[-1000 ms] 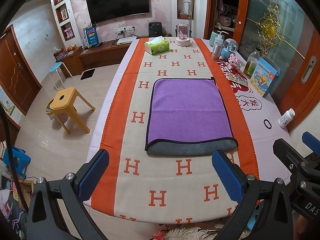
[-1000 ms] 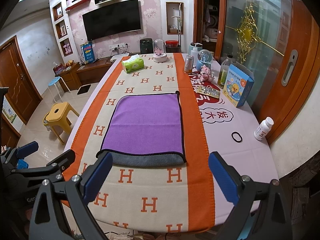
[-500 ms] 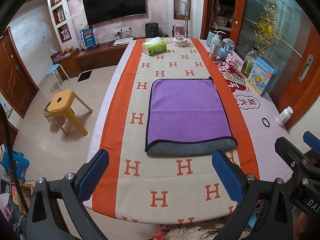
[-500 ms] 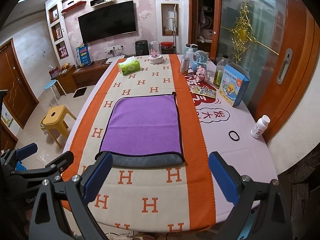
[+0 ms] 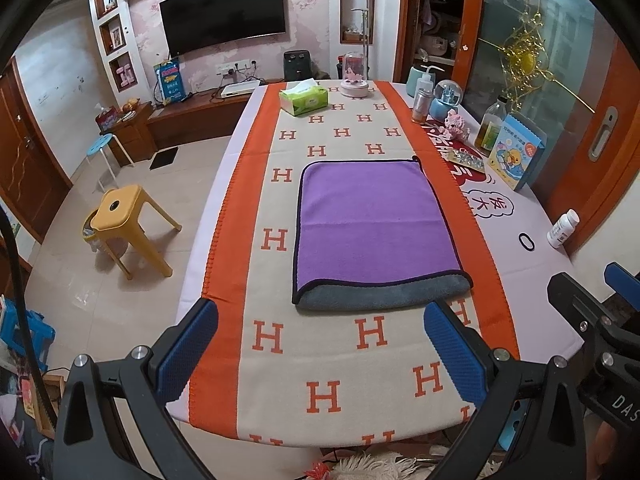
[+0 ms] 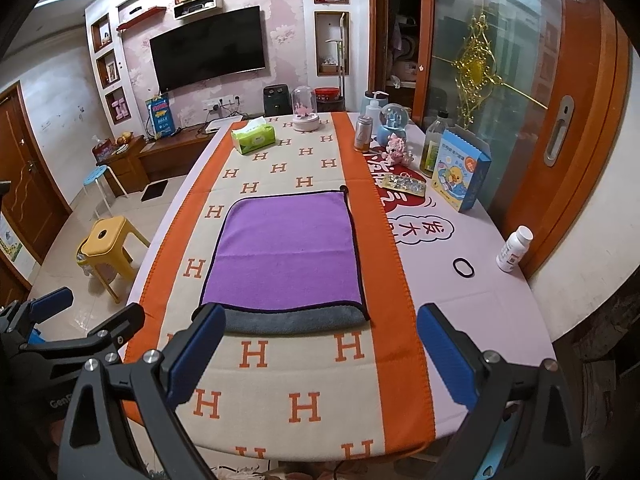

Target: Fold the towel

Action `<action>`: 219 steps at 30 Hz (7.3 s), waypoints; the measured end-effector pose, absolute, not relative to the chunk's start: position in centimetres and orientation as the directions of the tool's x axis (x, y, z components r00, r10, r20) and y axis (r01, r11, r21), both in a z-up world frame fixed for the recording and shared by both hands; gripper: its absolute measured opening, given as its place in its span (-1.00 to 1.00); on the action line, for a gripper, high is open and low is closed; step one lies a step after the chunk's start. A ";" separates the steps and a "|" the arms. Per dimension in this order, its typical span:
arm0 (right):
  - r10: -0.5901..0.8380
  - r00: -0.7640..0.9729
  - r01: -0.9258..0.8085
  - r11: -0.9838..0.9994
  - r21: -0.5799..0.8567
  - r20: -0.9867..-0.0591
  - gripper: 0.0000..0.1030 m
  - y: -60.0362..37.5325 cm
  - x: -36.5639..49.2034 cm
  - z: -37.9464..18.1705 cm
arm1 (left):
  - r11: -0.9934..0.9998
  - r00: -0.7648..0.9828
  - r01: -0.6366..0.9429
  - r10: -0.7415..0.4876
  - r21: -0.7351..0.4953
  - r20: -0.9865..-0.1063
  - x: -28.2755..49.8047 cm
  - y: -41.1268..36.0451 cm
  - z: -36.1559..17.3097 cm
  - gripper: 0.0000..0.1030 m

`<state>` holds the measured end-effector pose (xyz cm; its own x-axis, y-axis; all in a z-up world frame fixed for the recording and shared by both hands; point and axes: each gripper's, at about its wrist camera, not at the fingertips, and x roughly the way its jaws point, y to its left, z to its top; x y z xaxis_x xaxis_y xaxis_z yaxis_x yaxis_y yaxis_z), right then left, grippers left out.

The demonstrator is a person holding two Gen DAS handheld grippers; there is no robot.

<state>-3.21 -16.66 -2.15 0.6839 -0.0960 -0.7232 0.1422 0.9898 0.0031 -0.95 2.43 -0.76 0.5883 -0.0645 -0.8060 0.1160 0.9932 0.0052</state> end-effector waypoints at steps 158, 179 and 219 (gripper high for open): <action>0.115 0.576 -0.149 0.988 0.034 -0.809 -0.90 -27.0 33.4 -15.9 | 0.977 0.544 0.210 -0.079 0.045 -0.835 36.0 -0.7 -14.9 -0.86; 0.007 0.523 -0.117 0.991 -0.063 -0.853 -0.87 -26.2 39.4 -23.2 | 0.991 0.485 0.118 0.001 0.067 -0.874 42.2 -1.8 -22.8 -0.84; 0.004 0.642 -0.021 1.000 -0.013 -0.767 0.23 -22.4 22.2 -8.0 | 0.988 0.596 0.155 -0.102 -0.010 -0.796 22.8 0.4 -5.8 0.98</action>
<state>22.23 -22.36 -7.97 0.6417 0.0039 -0.7669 -0.0210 0.9997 -0.0125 22.78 0.37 -5.75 0.5962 -0.1019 -0.7963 0.1551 0.9878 -0.0103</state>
